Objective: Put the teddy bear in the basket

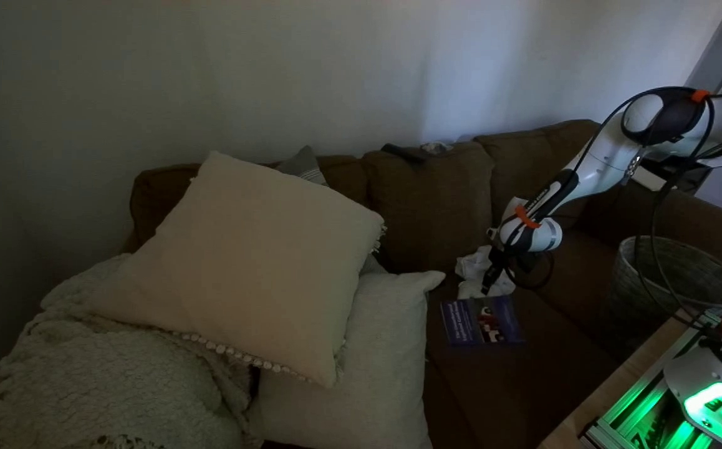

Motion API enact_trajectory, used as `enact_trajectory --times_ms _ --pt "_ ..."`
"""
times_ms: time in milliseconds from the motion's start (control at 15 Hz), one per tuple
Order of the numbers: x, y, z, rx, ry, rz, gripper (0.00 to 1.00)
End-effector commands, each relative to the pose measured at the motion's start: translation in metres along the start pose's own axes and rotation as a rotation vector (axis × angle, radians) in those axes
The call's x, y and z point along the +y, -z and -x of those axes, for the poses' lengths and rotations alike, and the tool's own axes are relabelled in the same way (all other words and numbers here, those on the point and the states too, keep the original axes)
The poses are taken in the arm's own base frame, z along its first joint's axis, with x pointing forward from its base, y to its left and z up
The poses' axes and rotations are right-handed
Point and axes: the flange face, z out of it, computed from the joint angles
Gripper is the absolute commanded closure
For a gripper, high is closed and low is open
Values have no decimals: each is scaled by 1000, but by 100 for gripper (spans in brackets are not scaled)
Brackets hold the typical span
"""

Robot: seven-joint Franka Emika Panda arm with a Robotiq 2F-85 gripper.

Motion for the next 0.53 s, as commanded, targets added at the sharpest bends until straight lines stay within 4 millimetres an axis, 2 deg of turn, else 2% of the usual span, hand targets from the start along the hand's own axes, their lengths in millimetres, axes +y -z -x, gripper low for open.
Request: enact_trajectory --times_ms 0,67,133,267,333,467 --pt "-1 -4 -10 -36 -2 -2 92" --pt "-8 4 -12 -40 18 1 98" --pt "-16 10 -14 -50 39 3 99" --pt "-36 34 -14 -50 93 38 97" --pt "-46 48 -13 -29 127 53 99" --pt "-67 76 -12 52 206 86 97"
